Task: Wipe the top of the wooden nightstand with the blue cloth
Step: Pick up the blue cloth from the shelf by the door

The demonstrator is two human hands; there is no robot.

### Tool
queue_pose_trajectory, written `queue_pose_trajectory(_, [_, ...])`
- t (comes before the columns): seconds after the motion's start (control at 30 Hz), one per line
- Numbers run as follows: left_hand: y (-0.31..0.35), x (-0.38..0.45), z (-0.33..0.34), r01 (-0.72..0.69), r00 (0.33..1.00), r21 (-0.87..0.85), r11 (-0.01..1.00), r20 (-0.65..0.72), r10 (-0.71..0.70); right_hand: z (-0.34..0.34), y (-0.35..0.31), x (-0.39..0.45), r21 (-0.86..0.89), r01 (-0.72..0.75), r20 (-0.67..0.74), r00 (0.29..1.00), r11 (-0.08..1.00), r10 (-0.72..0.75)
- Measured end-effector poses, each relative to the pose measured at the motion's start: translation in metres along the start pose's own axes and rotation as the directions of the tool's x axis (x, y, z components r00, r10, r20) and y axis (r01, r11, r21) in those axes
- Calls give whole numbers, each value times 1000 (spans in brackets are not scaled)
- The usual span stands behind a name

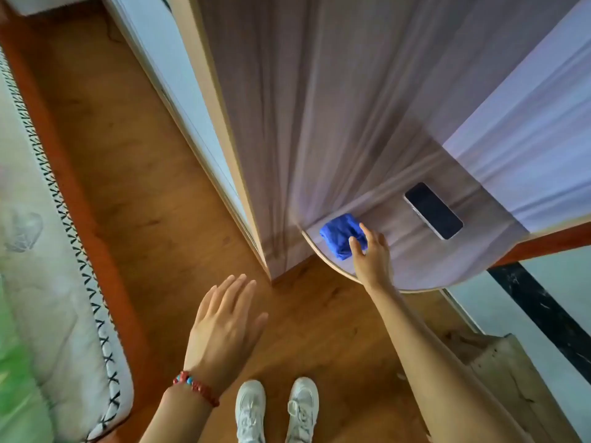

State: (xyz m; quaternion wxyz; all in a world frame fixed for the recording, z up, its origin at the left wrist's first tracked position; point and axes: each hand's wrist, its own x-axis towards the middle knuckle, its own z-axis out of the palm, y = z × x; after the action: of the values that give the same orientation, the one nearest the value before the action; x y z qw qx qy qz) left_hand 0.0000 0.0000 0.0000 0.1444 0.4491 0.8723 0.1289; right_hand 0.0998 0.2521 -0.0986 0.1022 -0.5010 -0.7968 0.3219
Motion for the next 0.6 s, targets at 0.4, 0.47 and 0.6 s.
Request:
queue_pose_trajectory(0.4, [-24, -18, 45, 37, 999, 46, 998, 14, -38, 44, 8, 10, 55, -111, -71, 991, 992, 114])
queue_pose_trajectory(0.47, [-27, -22, 47, 48, 998, 39, 998, 35, -49, 44, 4, 11, 141, -120, -71, 989, 983, 131])
queue_pose_trajectory(0.6, [-30, -27, 44, 64, 995, 43, 997, 72, -67, 39, -2, 8, 292, -134, -82, 983, 947, 164])
